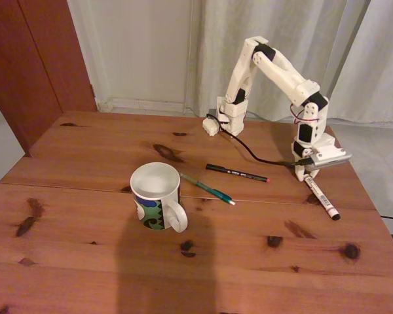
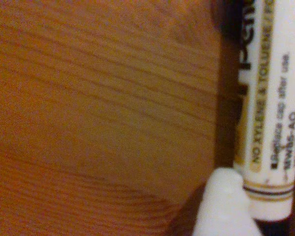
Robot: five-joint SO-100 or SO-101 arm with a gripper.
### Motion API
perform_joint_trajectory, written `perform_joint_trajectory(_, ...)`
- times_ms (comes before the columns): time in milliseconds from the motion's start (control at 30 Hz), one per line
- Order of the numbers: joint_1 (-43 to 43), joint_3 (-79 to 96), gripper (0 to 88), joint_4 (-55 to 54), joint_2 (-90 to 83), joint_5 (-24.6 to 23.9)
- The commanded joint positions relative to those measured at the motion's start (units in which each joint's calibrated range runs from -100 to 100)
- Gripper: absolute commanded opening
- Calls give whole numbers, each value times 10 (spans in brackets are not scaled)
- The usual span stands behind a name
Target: Clean up the desk and place the pens and markers into the cup
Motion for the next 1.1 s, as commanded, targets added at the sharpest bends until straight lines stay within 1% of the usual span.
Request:
perform_joint_trajectory(0, -4, -28, 122, -10, -5, 2)
perform_joint_trajectory(267, -3, -28, 112, -10, -4, 4)
perform_joint_trajectory(300, -3, -28, 97, -10, -4, 4)
perform_joint_trajectory(400, -3, -28, 8, -10, -4, 0)
perform_joint_trajectory(433, -3, -28, 2, -10, -4, 1)
perform_joint_trajectory(700, 6, -31, 8, -3, -9, 5)
perform_joint_trajectory(833, 54, -28, 8, -2, -58, 25)
perform_joint_trajectory(1000, 124, -29, 8, 15, -172, 35)
perform_joint_trajectory(1067, 149, -27, 8, 22, -207, 53)
